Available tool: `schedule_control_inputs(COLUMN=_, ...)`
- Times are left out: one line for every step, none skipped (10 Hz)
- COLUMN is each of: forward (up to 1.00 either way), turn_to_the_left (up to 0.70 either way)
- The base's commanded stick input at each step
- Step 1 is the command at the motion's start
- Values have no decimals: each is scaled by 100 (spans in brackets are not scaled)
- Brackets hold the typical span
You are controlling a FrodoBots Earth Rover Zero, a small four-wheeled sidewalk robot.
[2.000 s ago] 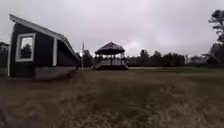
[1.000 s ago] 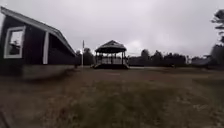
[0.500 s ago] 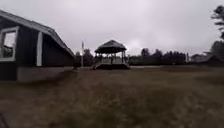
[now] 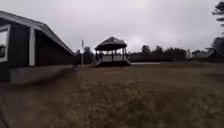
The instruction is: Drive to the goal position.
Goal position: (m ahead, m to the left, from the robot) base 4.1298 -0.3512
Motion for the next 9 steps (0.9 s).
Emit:
schedule_control_inputs(forward=70, turn_to_the_left=0)
schedule_control_inputs(forward=70, turn_to_the_left=0)
schedule_control_inputs(forward=70, turn_to_the_left=0)
schedule_control_inputs(forward=70, turn_to_the_left=0)
schedule_control_inputs(forward=70, turn_to_the_left=0)
schedule_control_inputs(forward=70, turn_to_the_left=0)
schedule_control_inputs(forward=70, turn_to_the_left=0)
schedule_control_inputs(forward=70, turn_to_the_left=0)
schedule_control_inputs(forward=70, turn_to_the_left=0)
